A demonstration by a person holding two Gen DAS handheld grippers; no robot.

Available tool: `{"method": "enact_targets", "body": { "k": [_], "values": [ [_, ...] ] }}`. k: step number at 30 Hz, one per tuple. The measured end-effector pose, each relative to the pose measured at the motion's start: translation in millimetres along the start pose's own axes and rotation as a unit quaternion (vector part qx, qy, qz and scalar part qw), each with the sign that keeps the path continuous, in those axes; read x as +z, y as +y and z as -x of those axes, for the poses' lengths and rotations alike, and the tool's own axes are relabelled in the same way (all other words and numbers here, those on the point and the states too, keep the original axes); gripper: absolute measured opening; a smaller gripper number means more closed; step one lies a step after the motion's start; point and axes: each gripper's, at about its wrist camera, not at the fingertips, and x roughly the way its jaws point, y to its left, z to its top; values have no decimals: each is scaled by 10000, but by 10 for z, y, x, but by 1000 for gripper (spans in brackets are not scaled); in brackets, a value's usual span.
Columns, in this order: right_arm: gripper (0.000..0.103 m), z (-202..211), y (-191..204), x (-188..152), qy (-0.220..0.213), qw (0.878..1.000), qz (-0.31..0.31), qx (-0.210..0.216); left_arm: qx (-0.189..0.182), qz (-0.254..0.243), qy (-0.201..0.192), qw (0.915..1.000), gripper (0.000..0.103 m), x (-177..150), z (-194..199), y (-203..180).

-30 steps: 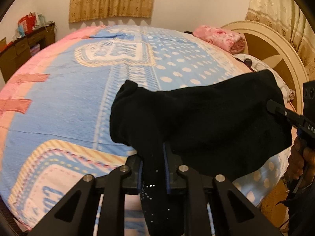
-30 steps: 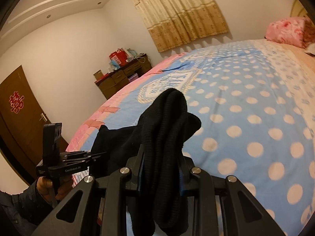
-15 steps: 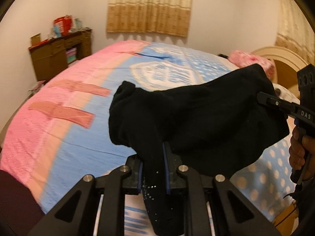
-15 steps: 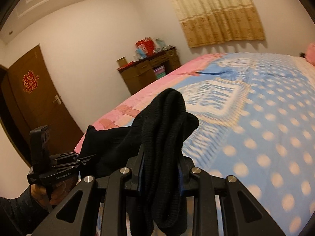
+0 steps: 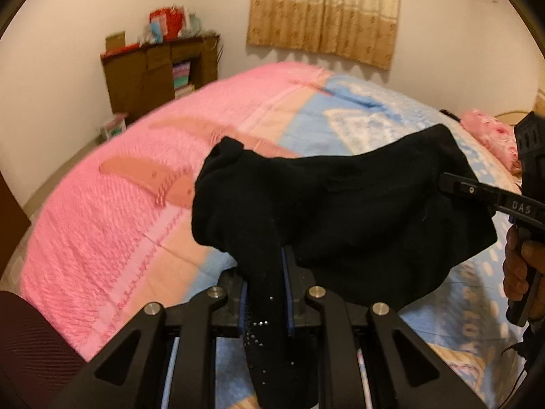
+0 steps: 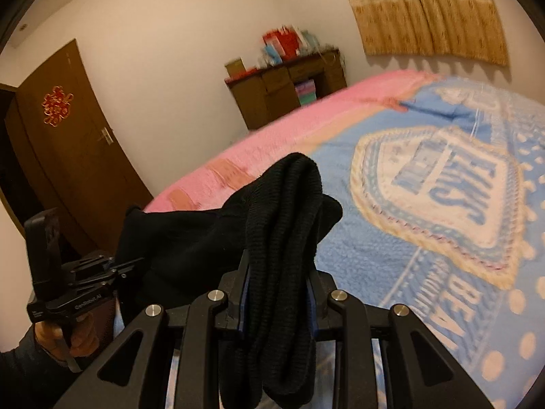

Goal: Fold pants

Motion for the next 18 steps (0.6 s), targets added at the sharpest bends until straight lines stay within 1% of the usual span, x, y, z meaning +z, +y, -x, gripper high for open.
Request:
{"method": "enact_targets", "body": {
  "k": [2,5,6,7,8,9,10,12,13,14,15,16,18],
  "values": [
    [27,-244,-119,-44,195,9997,-142,-44,26,60,136,9999,17,-12,-160,31],
    [27,-444,-268,-89,351,9989,-295,-49,71,166,212,9996,22,-19,-312,61],
    [27,-476,-300,-101,375,9988,-323,-54,69,195,221,9995,29,-27,-313,76],
    [28,-495,-341,-103,384,9986,-348,-72,126,218,243,9994,34,-25,-347,83],
    [29,-533,-377,-114,422,9983,-385,-97,236,224,256,9991,49,-19,-373,86],
    [32,-565,-399,-127,488,9979,-411,-128,384,209,243,9987,63,-14,-394,93],
    [39,-589,-426,-135,522,9974,-448,-214,477,181,217,9985,66,-17,-406,92],
    [46,-596,-484,-145,525,9966,-520,-353,461,187,256,9984,69,-41,-397,99],
    [47,-588,-510,-157,530,9964,-555,-355,474,202,279,9983,71,-42,-402,109],
    [47,-569,-520,-163,517,9963,-574,-363,533,204,296,9979,75,-47,-395,135],
    [50,-528,-514,-177,495,9962,-570,-428,580,202,303,9976,77,-58,-374,140],
    [55,-464,-505,-191,442,9959,-530,-577,620,197,311,9974,77,-71,-352,142],
    [55,-353,-518,-200,295,9955,-490,-759,680,213,327,9969,77,-98,-263,134]
  ]
}}
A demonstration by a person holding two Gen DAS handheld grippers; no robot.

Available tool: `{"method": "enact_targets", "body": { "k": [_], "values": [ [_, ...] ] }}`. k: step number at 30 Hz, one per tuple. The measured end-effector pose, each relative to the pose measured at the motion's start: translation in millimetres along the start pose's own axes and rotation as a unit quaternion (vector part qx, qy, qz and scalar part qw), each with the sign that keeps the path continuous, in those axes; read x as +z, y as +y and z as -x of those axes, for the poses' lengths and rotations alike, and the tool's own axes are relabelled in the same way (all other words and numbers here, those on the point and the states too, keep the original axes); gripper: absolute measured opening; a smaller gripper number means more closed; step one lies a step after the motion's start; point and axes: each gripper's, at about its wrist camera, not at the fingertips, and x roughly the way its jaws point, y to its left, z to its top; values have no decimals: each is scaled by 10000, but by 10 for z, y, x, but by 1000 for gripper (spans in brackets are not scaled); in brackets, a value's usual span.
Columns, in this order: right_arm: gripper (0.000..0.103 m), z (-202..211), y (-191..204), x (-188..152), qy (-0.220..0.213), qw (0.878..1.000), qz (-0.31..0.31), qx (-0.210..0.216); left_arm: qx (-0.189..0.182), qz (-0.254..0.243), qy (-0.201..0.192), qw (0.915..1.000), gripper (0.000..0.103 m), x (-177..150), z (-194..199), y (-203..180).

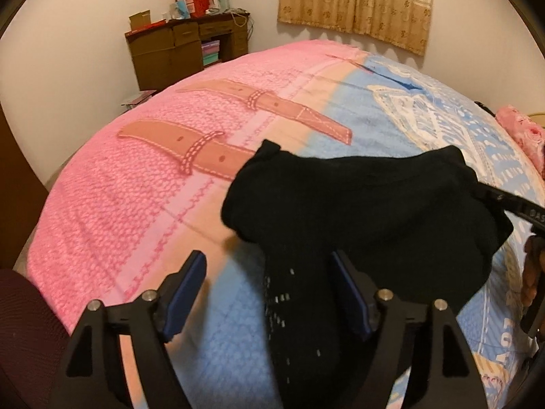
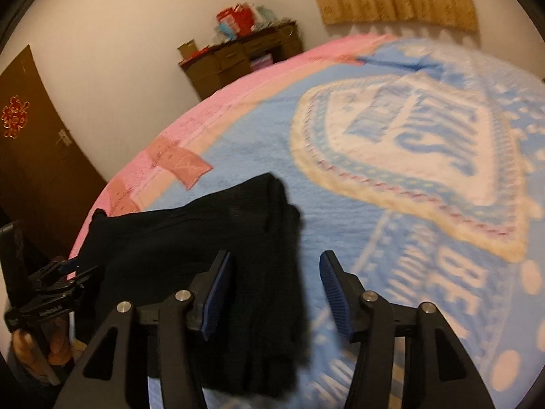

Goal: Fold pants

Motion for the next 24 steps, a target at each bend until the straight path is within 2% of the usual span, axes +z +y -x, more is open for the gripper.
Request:
{"method": "enact_targets", "body": {
  "k": [6,9,11,17,24],
  "values": [
    [55,728,-81,-167,-611,9975,-254,-261,1,-188,-264,9995,77,-232,510,-65],
    [65,1129,43,-377,-868,9952,-225,-402,-143,-229,-352,9990,77,-372,760,-103],
    [65,1372,190,-554,-980,9942,-149,-409,-243,-282,-407,9985,77,-467,921,-143],
    [66,1826,628,-973,-1148,9924,155,-411,-431,-491,-572,9962,77,-624,1221,-312],
    [66,2106,887,-1231,-1371,9887,251,-549,-565,-631,-742,9936,77,-730,1467,-422]
  ]
}}
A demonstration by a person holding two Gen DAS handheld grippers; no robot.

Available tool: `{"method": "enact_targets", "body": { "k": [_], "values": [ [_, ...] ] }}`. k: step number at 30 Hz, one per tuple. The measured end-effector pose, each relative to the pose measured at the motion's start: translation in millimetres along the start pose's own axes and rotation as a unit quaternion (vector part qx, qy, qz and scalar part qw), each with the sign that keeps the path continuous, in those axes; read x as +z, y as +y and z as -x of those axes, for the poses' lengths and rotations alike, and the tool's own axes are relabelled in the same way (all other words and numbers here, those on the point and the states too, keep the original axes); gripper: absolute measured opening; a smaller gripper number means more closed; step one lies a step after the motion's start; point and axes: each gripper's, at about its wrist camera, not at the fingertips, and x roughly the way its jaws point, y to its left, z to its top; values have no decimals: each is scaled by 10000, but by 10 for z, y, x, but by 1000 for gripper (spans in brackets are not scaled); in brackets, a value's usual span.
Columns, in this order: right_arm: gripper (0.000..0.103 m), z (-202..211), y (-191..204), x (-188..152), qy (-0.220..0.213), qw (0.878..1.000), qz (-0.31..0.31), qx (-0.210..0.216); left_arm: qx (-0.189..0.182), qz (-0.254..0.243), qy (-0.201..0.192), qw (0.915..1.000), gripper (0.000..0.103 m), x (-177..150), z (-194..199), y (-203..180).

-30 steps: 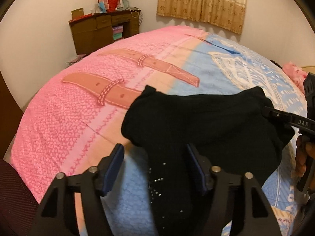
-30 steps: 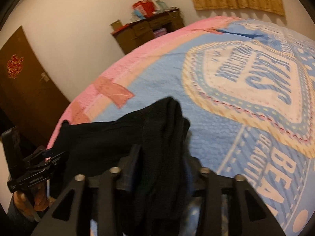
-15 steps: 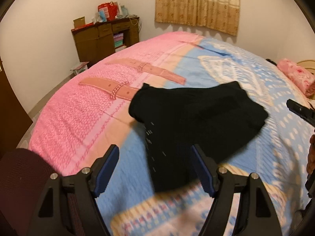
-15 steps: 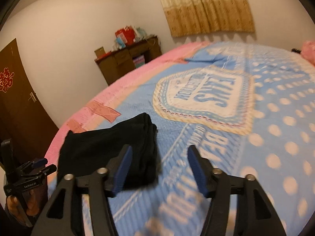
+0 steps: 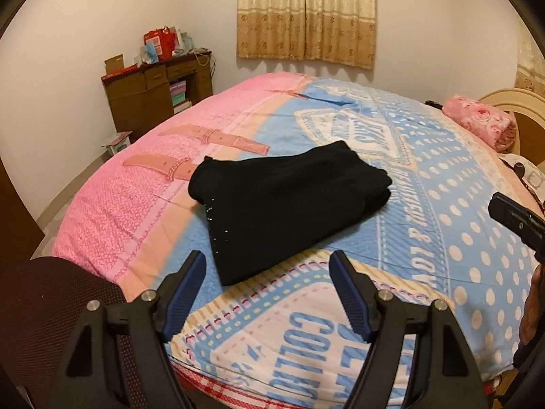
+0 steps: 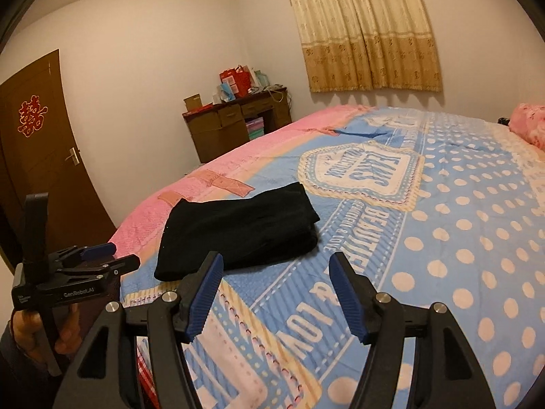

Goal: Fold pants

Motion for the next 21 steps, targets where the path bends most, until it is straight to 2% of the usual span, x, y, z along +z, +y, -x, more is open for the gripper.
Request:
{"method": "enact_targets", "body": {
  "k": [7,21],
  "values": [
    [66,227,95,-10,-202,9997,10,-149,-103,-3,-96,9999,77,10,145,-72],
    [67,491,264,-18,-385,9990,141,-161,-176,-48,-226,9996,77,22,301,-148]
  ]
}}
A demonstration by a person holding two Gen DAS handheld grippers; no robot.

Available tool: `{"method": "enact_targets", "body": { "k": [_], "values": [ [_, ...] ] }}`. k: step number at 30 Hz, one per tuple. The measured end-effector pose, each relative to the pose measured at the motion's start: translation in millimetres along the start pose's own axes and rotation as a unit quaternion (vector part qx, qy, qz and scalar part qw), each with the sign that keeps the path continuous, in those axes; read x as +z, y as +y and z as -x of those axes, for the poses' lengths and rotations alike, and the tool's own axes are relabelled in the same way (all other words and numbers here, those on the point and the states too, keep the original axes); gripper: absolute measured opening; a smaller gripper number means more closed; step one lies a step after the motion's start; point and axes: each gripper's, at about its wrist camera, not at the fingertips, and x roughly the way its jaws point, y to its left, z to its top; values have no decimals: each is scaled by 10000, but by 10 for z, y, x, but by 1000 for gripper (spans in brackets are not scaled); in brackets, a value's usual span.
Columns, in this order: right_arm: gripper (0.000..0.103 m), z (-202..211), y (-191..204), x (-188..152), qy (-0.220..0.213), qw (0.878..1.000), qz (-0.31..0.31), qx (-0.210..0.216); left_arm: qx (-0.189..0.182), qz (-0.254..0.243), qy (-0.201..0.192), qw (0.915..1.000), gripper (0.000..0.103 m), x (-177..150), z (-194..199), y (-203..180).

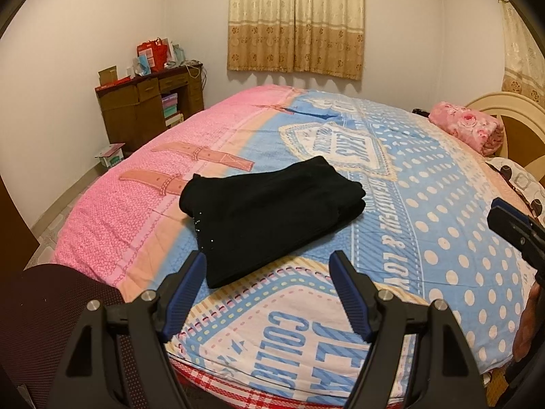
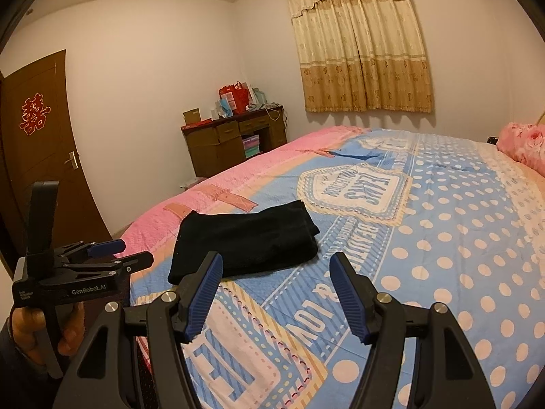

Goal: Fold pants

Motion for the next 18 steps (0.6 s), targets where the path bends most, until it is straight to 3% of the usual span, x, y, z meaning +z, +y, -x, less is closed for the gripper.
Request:
{"method": "enact_targets", "body": {
  "k": [9,18],
  "values": [
    [67,35,23,-6,10,10000,34,24,88,16,32,10000,77,18,26,-13],
    [67,145,154,19,-256,9995,199,-59,167,90,-89,9998,82,45,84,43]
  ]
}}
